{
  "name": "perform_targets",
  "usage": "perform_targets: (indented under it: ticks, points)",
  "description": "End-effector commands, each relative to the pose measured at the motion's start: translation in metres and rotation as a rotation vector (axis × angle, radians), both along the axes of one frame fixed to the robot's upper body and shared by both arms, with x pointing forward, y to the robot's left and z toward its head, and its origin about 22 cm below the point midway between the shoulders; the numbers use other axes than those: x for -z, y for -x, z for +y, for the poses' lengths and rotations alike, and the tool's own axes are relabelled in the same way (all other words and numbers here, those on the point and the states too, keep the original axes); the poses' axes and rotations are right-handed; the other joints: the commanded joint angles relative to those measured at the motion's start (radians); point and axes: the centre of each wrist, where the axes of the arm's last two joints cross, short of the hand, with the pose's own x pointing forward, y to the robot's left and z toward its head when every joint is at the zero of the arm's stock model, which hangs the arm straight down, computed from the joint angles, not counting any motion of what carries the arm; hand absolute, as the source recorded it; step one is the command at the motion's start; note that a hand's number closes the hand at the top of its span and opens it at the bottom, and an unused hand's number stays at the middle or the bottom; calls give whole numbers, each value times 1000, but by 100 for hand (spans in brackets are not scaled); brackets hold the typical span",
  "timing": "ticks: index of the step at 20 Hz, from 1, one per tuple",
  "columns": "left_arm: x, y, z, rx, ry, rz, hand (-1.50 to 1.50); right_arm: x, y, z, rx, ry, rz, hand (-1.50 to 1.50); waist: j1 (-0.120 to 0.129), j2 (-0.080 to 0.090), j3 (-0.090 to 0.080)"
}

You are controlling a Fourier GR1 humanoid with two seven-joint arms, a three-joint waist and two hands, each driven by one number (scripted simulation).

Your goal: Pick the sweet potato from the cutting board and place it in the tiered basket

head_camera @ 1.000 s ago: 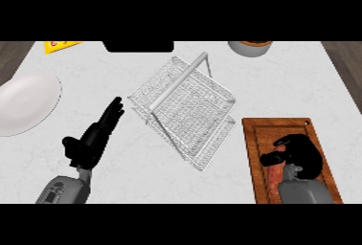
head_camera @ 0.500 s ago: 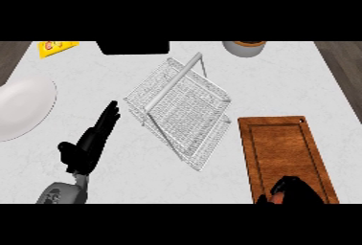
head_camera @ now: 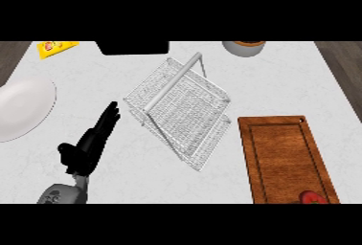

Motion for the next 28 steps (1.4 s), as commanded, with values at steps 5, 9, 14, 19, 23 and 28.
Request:
perform_targets:
  ticks: [5, 9, 14, 19, 23, 28]
  points:
    - [-10, -10, -1, 36, 6, -12, 0, -91, 22, 11, -61, -18, -346, 150, 26, 9, -2]
    - [6, -3, -20, 52, 2, -4, 0, -98, 13, 46, -99, -23, -376, 150, 33, 13, -3]
    - [-18, -16, -2, 52, -8, -33, 0, -115, -11, 52, -75, -63, -418, 150, 53, 17, -3]
    - [-4, -10, -29, 68, -8, -34, 0, -121, -39, 56, -78, -83, -406, 150, 71, 24, -4]
    - [-1, -5, -15, 89, 9, -23, 0, -131, -70, 56, -66, -113, -411, 150, 89, 25, -4]
    - [-10, -22, -19, 89, -3, -48, 0, -138, -127, 69, -102, -126, -349, 150, 93, 30, -3]
